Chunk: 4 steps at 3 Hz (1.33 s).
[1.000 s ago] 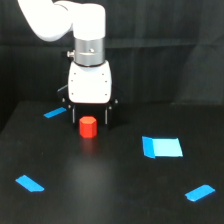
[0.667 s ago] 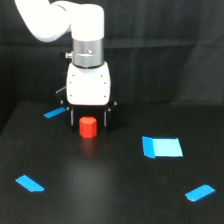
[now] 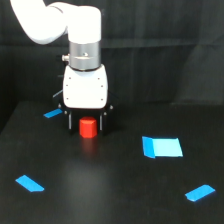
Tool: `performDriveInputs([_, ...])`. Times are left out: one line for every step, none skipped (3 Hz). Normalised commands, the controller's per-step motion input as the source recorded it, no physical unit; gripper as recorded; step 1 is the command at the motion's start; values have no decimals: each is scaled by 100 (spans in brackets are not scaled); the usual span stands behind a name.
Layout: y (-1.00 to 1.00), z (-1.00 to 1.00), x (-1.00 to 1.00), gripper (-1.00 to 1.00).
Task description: Pick up the red object from the table
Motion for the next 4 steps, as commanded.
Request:
performDriveInputs([-14,4,5,-98])
performDriveInputs([-19,16,7,-98])
performDriveInputs([-12,19,3,-99])
performDriveInputs([-39,94,-5,-99])
